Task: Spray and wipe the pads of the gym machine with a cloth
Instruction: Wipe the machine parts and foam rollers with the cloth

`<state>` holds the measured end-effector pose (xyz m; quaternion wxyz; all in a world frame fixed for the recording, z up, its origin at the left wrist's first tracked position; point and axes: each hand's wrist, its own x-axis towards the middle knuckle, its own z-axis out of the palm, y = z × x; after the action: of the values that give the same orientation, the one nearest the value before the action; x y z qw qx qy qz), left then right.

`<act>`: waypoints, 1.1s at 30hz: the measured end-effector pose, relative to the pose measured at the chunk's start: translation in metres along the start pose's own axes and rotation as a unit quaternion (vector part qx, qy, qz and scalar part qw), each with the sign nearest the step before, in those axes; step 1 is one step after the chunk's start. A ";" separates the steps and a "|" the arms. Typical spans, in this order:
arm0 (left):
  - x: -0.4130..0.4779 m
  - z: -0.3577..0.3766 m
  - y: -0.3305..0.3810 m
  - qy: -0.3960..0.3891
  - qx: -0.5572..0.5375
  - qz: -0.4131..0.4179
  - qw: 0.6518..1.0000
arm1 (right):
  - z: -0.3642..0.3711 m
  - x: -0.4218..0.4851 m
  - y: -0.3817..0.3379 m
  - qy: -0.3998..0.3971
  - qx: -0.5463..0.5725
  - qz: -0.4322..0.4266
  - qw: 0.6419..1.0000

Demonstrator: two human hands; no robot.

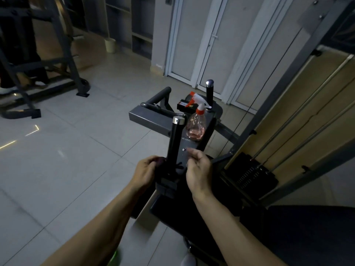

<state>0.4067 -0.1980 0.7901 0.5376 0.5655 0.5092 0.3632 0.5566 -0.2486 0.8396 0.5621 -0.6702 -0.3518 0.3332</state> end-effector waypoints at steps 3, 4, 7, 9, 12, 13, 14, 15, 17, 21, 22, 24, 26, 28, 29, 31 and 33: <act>-0.007 -0.013 -0.010 0.051 0.067 0.047 0.995 | 0.011 -0.001 -0.013 0.015 -0.008 -0.069 0.998; -0.010 -0.012 0.004 0.080 0.045 0.073 0.993 | 0.013 -0.002 -0.018 0.013 -0.004 -0.096 0.995; -0.009 0.003 0.059 0.100 0.028 0.184 0.977 | 0.012 -0.006 -0.029 -0.063 0.039 -0.169 0.983; -0.010 0.017 0.090 0.062 0.088 0.268 0.957 | 0.010 -0.006 -0.035 -0.140 0.102 -0.174 0.969; -0.010 0.023 0.100 -0.015 0.181 0.327 0.927 | 0.008 0.001 -0.044 -0.066 0.192 -0.079 0.976; -0.010 0.022 0.098 -0.026 0.176 0.322 0.930 | 0.004 0.009 -0.046 -0.015 0.205 -0.052 0.977; -0.011 0.018 0.094 -0.013 0.157 0.309 0.938 | 0.000 0.016 -0.048 0.026 0.206 -0.043 0.977; -0.011 0.014 0.090 0.016 0.137 0.289 0.947 | -0.004 0.030 -0.049 0.056 0.204 -0.040 0.976; -0.005 0.008 0.082 0.068 0.121 0.233 0.963 | -0.010 0.051 -0.053 0.049 0.181 -0.035 0.982; 0.002 0.007 0.077 0.013 0.093 0.165 0.982 | 0.016 0.054 -0.049 -0.110 0.086 -0.032 0.990; 0.001 0.007 0.076 0.009 0.094 0.167 0.981 | 0.023 0.050 -0.040 -0.107 0.076 -0.036 0.991; 0.000 0.009 0.076 0.015 0.100 0.177 0.979 | 0.027 0.040 -0.013 -0.096 0.055 -0.032 0.993; 0.003 0.008 0.072 0.025 0.098 0.174 0.980 | 0.022 0.030 0.023 -0.102 -0.023 -0.046 0.993; 0.006 0.007 0.068 0.025 0.103 0.166 0.981 | 0.015 0.012 0.054 -0.094 -0.131 -0.062 0.985; 0.008 0.006 0.066 0.023 0.106 0.166 0.980 | 0.011 0.006 0.062 -0.092 -0.172 -0.085 0.977; 0.008 0.005 0.067 0.022 0.098 0.165 0.981 | 0.008 0.005 0.063 -0.081 -0.170 -0.080 0.979; 0.006 0.006 0.071 0.014 0.072 0.148 0.986 | 0.002 0.004 0.047 -0.033 -0.075 -0.036 0.996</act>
<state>0.4267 -0.1866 0.8579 0.4280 0.6668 0.4524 0.4092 0.5614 -0.2494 0.7926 0.5103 -0.6861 -0.4175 0.3075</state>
